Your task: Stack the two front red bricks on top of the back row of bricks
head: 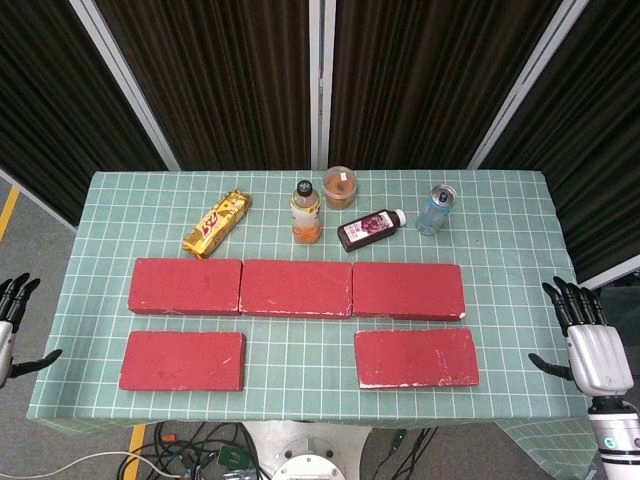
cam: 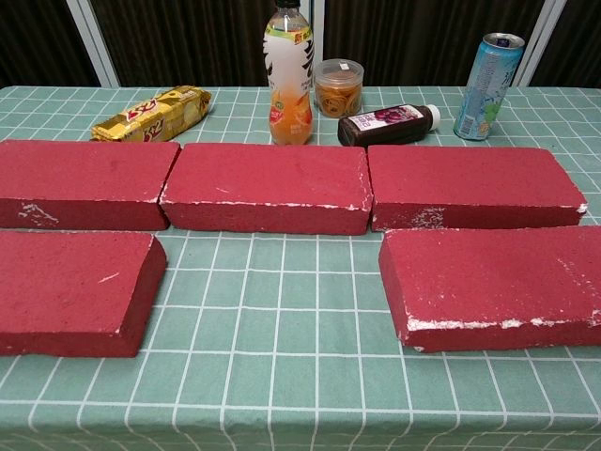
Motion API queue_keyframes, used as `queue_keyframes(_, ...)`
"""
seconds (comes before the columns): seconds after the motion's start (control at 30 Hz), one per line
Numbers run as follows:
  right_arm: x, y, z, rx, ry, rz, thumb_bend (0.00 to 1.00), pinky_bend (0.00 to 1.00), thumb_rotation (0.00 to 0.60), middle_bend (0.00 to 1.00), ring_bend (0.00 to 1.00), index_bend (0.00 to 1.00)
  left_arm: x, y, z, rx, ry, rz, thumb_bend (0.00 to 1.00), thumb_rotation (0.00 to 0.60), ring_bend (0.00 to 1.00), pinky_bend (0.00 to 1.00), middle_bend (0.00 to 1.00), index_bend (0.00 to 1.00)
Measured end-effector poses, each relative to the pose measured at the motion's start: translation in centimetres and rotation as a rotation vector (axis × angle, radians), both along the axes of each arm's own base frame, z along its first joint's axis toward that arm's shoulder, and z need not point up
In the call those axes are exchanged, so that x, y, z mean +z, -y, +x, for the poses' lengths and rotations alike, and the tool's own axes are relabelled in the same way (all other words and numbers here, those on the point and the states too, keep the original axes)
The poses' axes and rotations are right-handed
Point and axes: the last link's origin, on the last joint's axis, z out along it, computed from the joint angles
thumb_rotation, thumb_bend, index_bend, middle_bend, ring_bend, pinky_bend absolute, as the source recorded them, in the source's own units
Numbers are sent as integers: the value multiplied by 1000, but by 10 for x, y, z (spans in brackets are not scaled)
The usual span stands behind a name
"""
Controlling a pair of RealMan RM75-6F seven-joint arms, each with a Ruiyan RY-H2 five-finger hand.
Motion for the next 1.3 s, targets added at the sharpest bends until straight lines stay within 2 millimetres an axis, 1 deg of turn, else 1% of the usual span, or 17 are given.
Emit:
queue_keyframes(0.13, -2, 0, 0, 0, 7, 2, 0, 0, 600, 0, 0, 0, -4, 1, 0, -8, 0, -14, 0, 600, 0, 0, 0, 55)
queue_keyframes(0.33, 1, 1, 3, 10, 10, -8, 0, 0, 600, 0, 0, 0, -7, 5, 5, -15, 39, -40, 0, 600, 0, 0, 0, 55)
queue_keyframes(0.5, 1, 1, 3, 8, 13, -5, 0, 0, 600, 0, 0, 0, -13, 10, 15, -13, 94, -91, 0, 600, 0, 0, 0, 50)
queue_keyframes(0.63, -1, 1, 4, 2, 18, 11, 0, 0, 600, 0, 0, 0, -22, 13, 25, -24, 101, -147, 0, 600, 0, 0, 0, 50)
queue_keyframes(0.83, -4, 0, 10, 17, 11, 15, 0, 0, 600, 0, 0, 0, -40, 15, 44, -59, 90, -224, 0, 600, 0, 0, 0, 46)
queue_keyframes(1.0, -6, 0, 12, 27, -2, 26, 0, 0, 600, 0, 0, 0, -60, 7, 61, -98, 114, -294, 0, 600, 0, 0, 0, 39)
queue_keyframes(1.17, 0, 4, 14, 29, -27, 16, 0, 0, 600, 0, 0, 0, -82, 2, 81, -121, 108, -383, 0, 600, 0, 0, 0, 26)
queue_keyframes(1.3, 6, 8, 17, 36, -27, 3, 0, 0, 600, 0, 0, 0, -98, 1, 93, -92, 100, -457, 0, 600, 0, 0, 0, 18)
